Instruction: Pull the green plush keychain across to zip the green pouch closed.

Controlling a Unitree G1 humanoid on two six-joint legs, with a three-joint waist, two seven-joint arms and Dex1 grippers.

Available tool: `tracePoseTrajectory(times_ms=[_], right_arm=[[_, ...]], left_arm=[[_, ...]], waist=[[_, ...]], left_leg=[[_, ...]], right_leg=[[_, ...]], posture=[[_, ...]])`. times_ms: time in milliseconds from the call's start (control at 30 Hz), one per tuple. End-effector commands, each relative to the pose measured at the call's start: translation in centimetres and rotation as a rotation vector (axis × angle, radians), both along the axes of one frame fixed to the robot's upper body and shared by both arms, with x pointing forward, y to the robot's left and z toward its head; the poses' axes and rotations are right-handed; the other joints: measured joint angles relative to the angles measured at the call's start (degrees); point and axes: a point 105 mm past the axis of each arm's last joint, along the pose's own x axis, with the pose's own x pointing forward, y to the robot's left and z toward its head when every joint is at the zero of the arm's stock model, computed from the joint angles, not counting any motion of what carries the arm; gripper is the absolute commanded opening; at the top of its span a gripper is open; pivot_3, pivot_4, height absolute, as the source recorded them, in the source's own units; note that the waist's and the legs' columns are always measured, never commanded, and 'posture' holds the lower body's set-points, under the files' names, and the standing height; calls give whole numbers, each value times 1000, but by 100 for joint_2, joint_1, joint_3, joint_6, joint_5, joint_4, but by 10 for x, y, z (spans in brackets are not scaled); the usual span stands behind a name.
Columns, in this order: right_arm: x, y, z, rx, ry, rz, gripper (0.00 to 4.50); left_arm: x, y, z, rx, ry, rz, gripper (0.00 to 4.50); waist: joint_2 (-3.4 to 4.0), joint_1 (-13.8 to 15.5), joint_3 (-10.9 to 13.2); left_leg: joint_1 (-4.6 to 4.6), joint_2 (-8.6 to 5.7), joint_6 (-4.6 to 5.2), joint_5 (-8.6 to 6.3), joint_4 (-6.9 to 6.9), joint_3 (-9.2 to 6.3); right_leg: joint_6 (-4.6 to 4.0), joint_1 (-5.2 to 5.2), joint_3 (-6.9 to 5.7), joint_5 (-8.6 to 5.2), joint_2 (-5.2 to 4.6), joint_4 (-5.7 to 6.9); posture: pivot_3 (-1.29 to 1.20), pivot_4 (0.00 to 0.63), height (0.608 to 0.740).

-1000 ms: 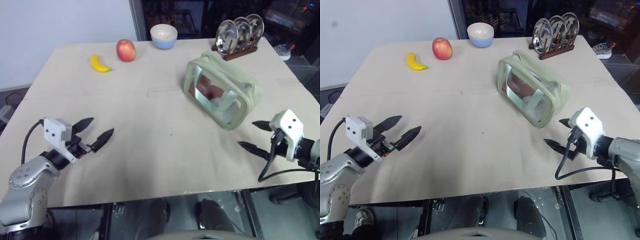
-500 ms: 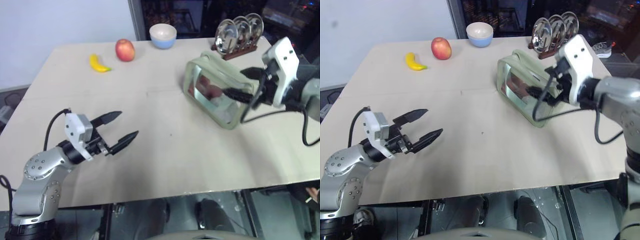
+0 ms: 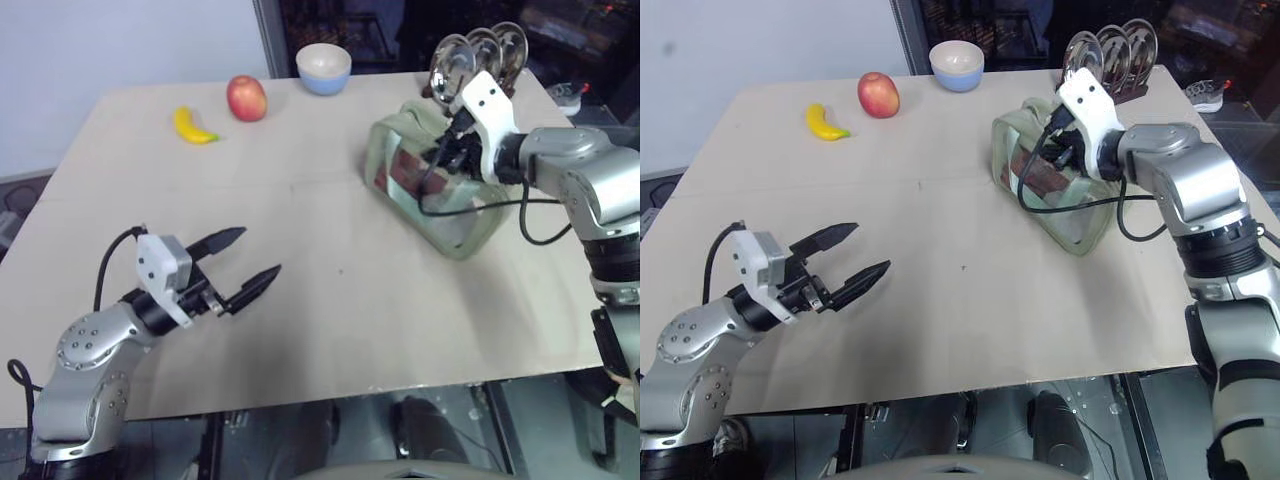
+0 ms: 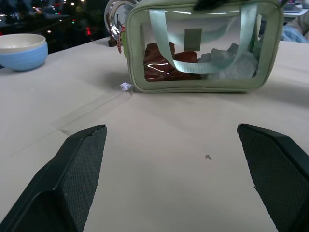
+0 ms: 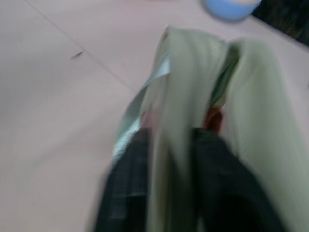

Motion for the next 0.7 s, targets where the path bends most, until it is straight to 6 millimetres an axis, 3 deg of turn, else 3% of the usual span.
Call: tracePoseTrajectory(times_ms=[33,167,333,533,700], right_arm=[[-13,18,21,-72,-186,245,35],[-34,33,22,-159,-328,529,35],[-48,44,21,-202,-424,708,35],[-49,58,2,-287,-484,731,35],[-58,67,6,-279,-520,743,35]], left_arm=[[-4,2,12,13,-68,26,4500],[-2,9,9,14,-70,62,4500],[0,18,5,7,-71,106,4500],[-4,27,0,-27,-51,166,4500],[-8,23,-10,-45,-16,177,4500]], waist=[[1,-6,1],[5,-50,4],[5,-108,4],[5,-108,3],[6,-104,4]], left_leg=[[0,0,1,-1,0,1],[2,2,3,-2,0,6],[2,3,1,-1,0,4],[4,2,-6,3,1,2],[7,1,-10,5,3,3]], right_leg=[[0,0,0,0,1,0],[0,-2,4,0,4,3],[0,-1,4,0,4,7],[0,-2,3,0,3,9],[0,-2,6,0,2,15]], posture=[[0,150,740],[0,150,740],[0,150,740],[0,150,740],[0,150,740]])
